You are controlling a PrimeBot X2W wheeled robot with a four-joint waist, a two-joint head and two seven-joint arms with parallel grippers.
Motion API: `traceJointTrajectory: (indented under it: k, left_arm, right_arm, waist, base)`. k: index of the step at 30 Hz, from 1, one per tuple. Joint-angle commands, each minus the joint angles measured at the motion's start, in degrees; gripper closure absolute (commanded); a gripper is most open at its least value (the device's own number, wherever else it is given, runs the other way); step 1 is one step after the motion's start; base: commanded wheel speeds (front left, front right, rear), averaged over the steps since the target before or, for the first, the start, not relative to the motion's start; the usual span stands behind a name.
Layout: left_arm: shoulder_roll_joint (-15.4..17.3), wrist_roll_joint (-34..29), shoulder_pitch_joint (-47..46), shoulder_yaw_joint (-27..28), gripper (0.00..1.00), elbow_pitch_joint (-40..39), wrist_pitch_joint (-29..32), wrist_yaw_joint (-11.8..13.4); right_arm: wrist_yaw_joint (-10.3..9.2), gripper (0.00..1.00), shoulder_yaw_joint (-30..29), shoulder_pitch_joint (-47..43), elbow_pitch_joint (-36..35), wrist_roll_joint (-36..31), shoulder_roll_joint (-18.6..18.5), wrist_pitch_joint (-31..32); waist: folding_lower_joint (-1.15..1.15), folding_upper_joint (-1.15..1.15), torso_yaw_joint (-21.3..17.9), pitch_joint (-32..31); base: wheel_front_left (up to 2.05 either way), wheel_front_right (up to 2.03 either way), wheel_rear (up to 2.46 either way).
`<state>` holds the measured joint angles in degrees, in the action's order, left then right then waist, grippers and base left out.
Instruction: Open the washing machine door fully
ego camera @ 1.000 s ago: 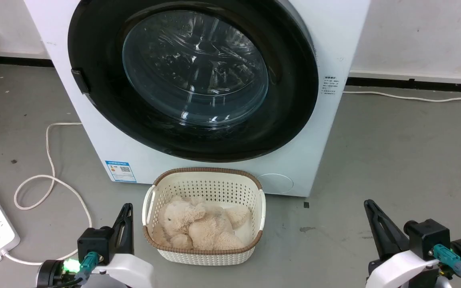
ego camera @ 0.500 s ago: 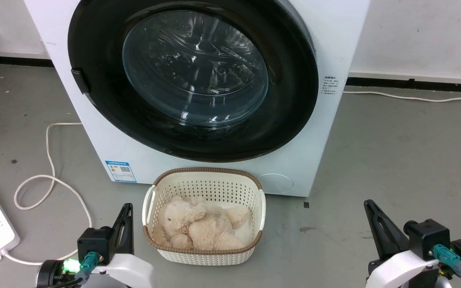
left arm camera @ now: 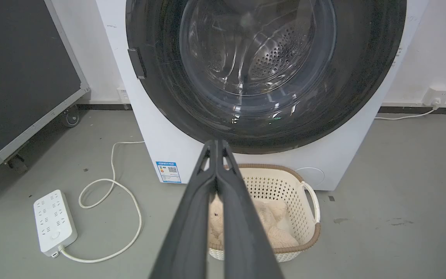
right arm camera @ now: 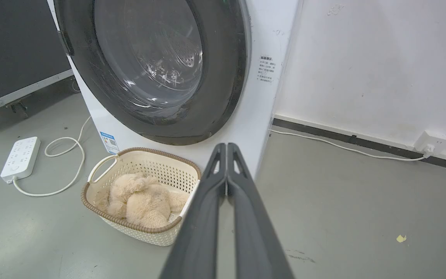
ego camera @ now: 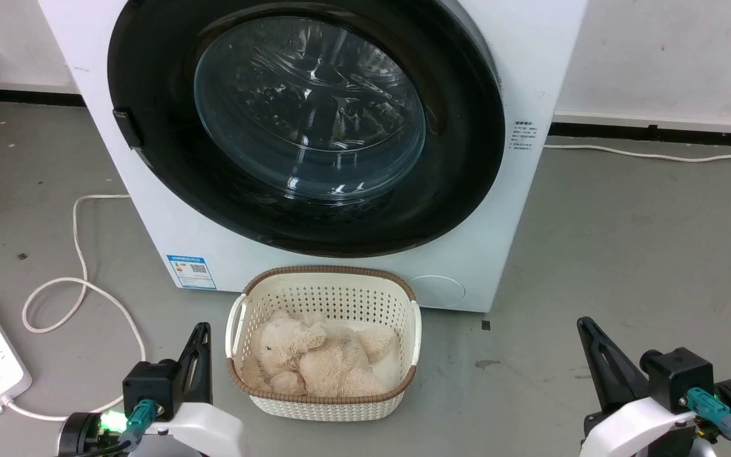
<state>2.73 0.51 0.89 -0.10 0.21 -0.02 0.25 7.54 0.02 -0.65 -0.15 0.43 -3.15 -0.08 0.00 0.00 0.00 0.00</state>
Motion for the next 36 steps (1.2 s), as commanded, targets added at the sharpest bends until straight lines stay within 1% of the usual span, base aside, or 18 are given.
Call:
traceJointTrajectory:
  k: [1, 26, 27, 36]
  left_arm:
    - [0.15, -0.51, -0.89, 0.1, 1.0, -0.21, 0.02, -0.25]
    - [0.15, -0.51, -0.89, 0.1, 1.0, -0.21, 0.02, -0.25]
    - [0.0, 0.02, 0.01, 0.0, 0.0, 0.01, -0.02, 0.01]
    - [-0.02, 0.22, 0.11, -0.31, 0.0, -0.03, -0.75, 0.24]
  right_arm:
    - [-0.05, 1.0, -0.02, 0.65, 0.15, -0.43, 0.27, 0.08]
    - [-0.05, 1.0, -0.02, 0.65, 0.15, -0.43, 0.27, 0.08]
    - [0.0, 0.0, -0.01, -0.02, 0.0, 0.05, 0.0, -0.02]
    - [0.0, 0.0, -0.4, -0.29, -0.07, 0.79, 0.0, -0.74]
  waist:
    - [0.0, 0.0, 0.0, 0.0]
    - [0.0, 0.0, 0.0, 0.0]
    - [0.0, 0.0, 0.0, 0.0]
    - [0.0, 0.0, -0.03, 0.08]
  base:
    - [0.0, 0.0, 0.0]
    - [0.0, 0.0, 0.0]
    - [0.0, 0.0, 0.0]
    - [0.0, 0.0, 0.0]
